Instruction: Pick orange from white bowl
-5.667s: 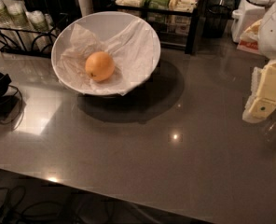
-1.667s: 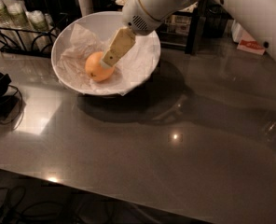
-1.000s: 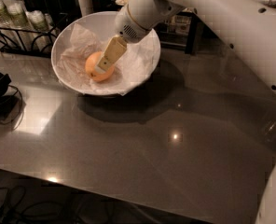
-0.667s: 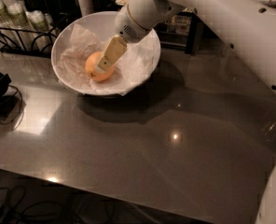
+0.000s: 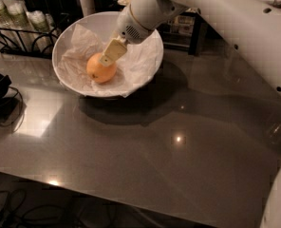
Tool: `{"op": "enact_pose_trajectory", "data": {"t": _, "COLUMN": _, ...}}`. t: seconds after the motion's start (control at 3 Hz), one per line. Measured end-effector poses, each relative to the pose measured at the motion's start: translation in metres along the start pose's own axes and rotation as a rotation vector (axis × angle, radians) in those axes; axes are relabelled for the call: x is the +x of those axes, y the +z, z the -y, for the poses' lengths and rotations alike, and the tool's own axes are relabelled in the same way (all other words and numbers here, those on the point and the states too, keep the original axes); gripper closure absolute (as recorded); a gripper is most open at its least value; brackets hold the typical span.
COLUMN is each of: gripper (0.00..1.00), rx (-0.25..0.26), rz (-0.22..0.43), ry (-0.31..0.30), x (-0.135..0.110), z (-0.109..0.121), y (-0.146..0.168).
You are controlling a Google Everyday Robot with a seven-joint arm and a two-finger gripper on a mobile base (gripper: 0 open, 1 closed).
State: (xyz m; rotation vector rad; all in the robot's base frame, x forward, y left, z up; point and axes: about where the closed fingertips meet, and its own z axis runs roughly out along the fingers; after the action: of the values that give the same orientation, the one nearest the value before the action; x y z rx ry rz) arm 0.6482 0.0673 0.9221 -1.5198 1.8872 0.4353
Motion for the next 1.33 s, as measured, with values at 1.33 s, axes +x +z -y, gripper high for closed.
{"op": "enact_pose_trajectory", "data": {"t": 1.33, "gripper": 0.16, "rx": -0.036, "rz": -0.005, "ry": -0.013, "x": -0.002, "z": -0.003, "y": 0.023}}
